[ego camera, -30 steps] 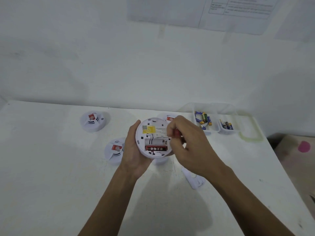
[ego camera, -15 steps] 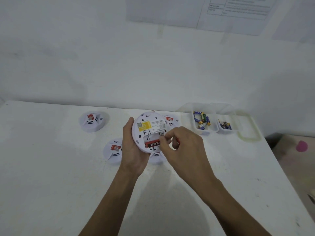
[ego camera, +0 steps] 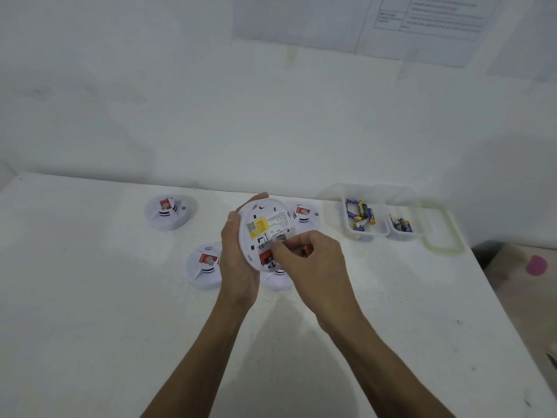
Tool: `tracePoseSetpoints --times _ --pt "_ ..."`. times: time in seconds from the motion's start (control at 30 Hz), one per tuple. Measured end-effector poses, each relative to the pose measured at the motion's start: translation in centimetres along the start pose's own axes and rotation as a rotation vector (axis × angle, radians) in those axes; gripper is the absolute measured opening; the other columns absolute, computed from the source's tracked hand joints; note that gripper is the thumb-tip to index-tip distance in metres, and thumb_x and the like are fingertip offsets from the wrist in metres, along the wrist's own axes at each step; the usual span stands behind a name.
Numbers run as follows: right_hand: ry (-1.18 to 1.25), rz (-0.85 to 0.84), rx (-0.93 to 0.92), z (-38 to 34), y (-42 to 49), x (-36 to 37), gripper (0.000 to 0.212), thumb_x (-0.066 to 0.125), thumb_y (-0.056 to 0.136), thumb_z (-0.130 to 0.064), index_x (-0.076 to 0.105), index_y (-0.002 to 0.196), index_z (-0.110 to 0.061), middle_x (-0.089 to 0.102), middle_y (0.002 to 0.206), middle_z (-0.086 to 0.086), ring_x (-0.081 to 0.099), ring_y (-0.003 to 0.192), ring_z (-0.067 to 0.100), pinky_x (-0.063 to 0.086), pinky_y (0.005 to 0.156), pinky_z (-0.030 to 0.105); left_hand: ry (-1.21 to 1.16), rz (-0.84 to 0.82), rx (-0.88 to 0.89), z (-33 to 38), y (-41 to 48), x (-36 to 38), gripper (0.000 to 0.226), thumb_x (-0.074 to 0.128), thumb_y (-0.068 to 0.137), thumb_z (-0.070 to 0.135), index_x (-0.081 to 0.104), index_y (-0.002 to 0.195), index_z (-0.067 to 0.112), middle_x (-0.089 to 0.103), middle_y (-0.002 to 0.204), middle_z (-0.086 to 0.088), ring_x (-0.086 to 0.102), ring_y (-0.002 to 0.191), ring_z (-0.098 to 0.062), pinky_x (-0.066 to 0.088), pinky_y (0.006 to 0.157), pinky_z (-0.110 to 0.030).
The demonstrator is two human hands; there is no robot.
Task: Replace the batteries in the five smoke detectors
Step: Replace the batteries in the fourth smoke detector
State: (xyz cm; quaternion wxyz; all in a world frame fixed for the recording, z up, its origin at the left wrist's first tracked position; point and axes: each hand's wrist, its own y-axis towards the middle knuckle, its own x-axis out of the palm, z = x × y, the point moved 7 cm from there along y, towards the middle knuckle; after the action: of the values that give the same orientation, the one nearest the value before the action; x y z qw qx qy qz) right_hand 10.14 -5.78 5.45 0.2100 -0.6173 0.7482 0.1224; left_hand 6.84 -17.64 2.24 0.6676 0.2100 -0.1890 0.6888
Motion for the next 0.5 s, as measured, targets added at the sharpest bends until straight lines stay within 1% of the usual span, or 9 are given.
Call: tracePoseSetpoints --times 0.1,0.13,0.2,0.27,0.33,0.4,0.43,0.5 --pt "0.020 0.006 0.021 0.2 -0.2 0.3 0.022 0.070 0.080 -0.034 0.066 0.091 -0.015 0.066 0.077 -0.009 0.062 0.067 0.004 0.046 0.054 0.007 0.037 -0.027 0.043 0.3 -0.1 0.2 0.055 0.038 0.081 0.058 0.058 0.120 0.026 0.063 0.123 -0.004 0.056 0.121 -0.026 0.051 0.092 -0.035" --pt "0.018 0.007 0.023 0.3 -0.2 0.3 0.023 0.069 0.080 -0.035 0.065 0.092 -0.015 0.066 0.077 -0.009 0.062 0.068 0.005 0.047 0.055 0.008 0.052 -0.037 0.055 0.4 -0.1 0.3 0.055 0.037 0.080 0.059 0.057 0.120 0.026 0.064 0.122 -0.003 0.057 0.120 -0.024 0.051 0.090 -0.033" --pt "0.016 0.005 0.025 0.3 -0.2 0.3 0.024 0.069 0.080 -0.035 0.065 0.091 -0.014 0.066 0.077 -0.008 0.062 0.068 0.005 0.047 0.057 0.009 0.062 -0.042 0.061 0.3 -0.2 0.2 0.050 0.034 0.084 0.055 0.057 0.119 0.028 0.067 0.118 0.003 0.059 0.118 -0.021 0.052 0.086 -0.028" --pt "0.027 0.012 0.021 0.2 -0.3 0.2 0.023 0.069 0.081 -0.034 0.064 0.089 -0.013 0.065 0.075 -0.007 0.060 0.064 0.003 0.046 0.054 0.007 0.049 -0.036 0.053 0.2 -0.2 0.1 0.050 0.032 0.086 0.053 0.056 0.120 0.027 0.067 0.117 0.005 0.060 0.116 -0.020 0.052 0.084 -0.027" --pt "0.054 0.023 0.009 -0.1 -0.5 -0.1 0.022 0.069 0.082 -0.030 0.058 0.086 -0.011 0.060 0.071 -0.009 0.056 0.059 -0.004 0.043 0.051 0.005 0.040 -0.040 0.046 0.1 -0.4 0.1 0.051 0.033 0.086 0.053 0.055 0.123 0.026 0.067 0.118 0.003 0.061 0.115 -0.019 0.053 0.084 -0.028" --pt "0.058 0.030 -0.014 -0.6 -0.8 -0.3 0.022 0.067 0.085 -0.027 0.049 0.084 -0.014 0.054 0.071 -0.011 0.054 0.059 -0.010 0.042 0.049 0.004 0.047 -0.039 0.030 -0.2 -0.5 0.2 0.047 0.028 0.087 0.049 0.055 0.120 0.028 0.069 0.113 0.008 0.063 0.111 -0.016 0.053 0.082 -0.027" --pt "0.045 0.036 -0.028 -0.8 -1.0 -0.3 0.023 0.066 0.086 -0.026 0.046 0.084 -0.015 0.052 0.071 -0.012 0.055 0.061 -0.009 0.042 0.050 0.004 0.053 -0.035 0.018 -0.4 -0.5 0.3 0.046 0.026 0.087 0.048 0.056 0.118 0.030 0.070 0.110 0.011 0.064 0.109 -0.015 0.053 0.081 -0.026" --pt "0.009 0.060 -0.076 -1.2 -1.1 -0.6 0.023 0.065 0.087 -0.024 0.043 0.085 -0.017 0.053 0.073 -0.011 0.056 0.063 -0.005 0.043 0.051 0.005 0.058 -0.018 0.003 -0.6 -0.5 0.4 0.042 0.030 0.088 0.049 0.057 0.115 0.032 0.071 0.107 0.012 0.064 0.107 -0.013 0.053 0.081 -0.026"
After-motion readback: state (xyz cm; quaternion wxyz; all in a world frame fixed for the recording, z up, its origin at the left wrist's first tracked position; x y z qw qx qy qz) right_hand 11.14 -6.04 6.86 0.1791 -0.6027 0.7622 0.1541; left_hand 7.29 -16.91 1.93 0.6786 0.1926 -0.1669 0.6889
